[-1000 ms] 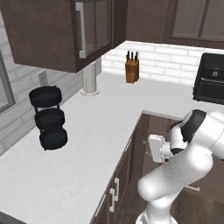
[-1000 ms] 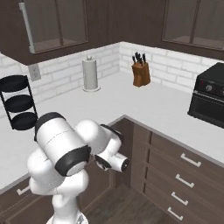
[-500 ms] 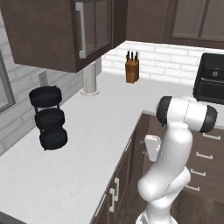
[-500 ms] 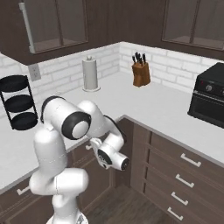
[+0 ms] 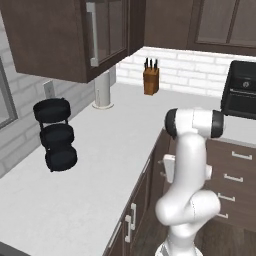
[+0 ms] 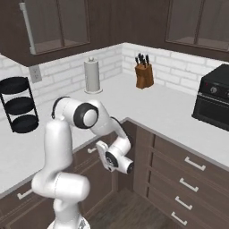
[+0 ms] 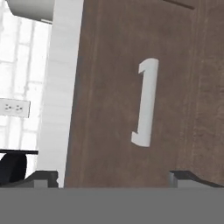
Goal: Take a straw from the drawer in front and place it inside the glass cup on the dining counter.
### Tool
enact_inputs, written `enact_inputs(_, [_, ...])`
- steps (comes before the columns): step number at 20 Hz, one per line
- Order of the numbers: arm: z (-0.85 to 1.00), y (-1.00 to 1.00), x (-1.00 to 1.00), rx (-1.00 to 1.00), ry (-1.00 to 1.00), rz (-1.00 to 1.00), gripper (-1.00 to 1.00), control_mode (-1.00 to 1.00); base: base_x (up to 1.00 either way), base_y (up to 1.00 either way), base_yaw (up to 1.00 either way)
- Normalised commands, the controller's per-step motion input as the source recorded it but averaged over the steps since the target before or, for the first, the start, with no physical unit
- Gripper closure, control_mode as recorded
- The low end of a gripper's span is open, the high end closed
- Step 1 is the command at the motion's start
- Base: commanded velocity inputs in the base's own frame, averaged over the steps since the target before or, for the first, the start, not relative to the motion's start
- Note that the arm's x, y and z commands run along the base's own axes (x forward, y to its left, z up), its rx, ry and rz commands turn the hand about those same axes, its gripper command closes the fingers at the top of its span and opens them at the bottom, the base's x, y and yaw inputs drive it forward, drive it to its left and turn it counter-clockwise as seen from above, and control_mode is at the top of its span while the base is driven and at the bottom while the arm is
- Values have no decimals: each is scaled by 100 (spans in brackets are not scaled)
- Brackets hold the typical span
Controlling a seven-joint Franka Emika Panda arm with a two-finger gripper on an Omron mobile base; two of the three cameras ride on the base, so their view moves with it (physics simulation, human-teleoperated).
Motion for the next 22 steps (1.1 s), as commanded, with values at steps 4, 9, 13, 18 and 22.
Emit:
enact_inputs(4, [-19, 11, 49, 0, 1, 0, -100, -100, 0, 0, 0])
enact_inputs(9, [-28, 20, 42, 0, 3, 0, -100, -100, 0, 0, 0])
enact_inputs(13, [-30, 20, 31, 0, 6, 0, -100, -100, 0, 0, 0])
enact_inputs(18, [-19, 4, 28, 0, 1, -4, -100, -100, 0, 0, 0])
enact_inputs(22, [-14, 3, 26, 0, 0, -6, -100, -100, 0, 0, 0])
